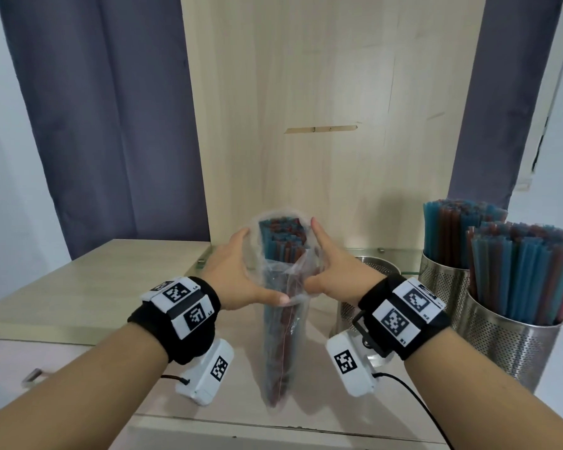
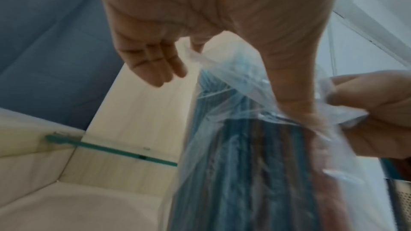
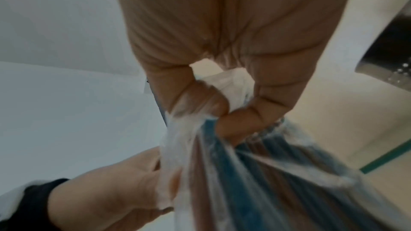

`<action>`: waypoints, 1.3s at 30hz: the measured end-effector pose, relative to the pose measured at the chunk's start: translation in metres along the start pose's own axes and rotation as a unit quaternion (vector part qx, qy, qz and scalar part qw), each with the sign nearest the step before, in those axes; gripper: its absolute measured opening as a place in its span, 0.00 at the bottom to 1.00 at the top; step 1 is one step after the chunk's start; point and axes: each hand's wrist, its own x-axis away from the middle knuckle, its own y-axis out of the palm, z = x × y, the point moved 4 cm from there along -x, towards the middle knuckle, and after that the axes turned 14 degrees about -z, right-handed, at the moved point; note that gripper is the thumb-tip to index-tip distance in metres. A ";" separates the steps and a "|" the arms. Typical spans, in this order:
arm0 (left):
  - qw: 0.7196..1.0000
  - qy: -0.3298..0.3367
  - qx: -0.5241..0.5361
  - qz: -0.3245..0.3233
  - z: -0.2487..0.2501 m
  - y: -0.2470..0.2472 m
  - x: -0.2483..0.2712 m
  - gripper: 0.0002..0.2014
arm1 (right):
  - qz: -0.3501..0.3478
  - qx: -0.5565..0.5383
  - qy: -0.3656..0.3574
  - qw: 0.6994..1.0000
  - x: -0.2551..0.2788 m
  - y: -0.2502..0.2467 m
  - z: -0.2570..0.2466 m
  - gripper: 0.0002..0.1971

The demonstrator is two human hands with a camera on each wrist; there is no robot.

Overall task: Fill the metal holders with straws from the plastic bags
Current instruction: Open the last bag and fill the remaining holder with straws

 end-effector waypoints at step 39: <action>0.991 0.129 0.000 0.029 -0.037 0.039 -0.013 0.72 | 0.144 0.136 -0.182 0.963 -0.021 0.010 0.003 0.34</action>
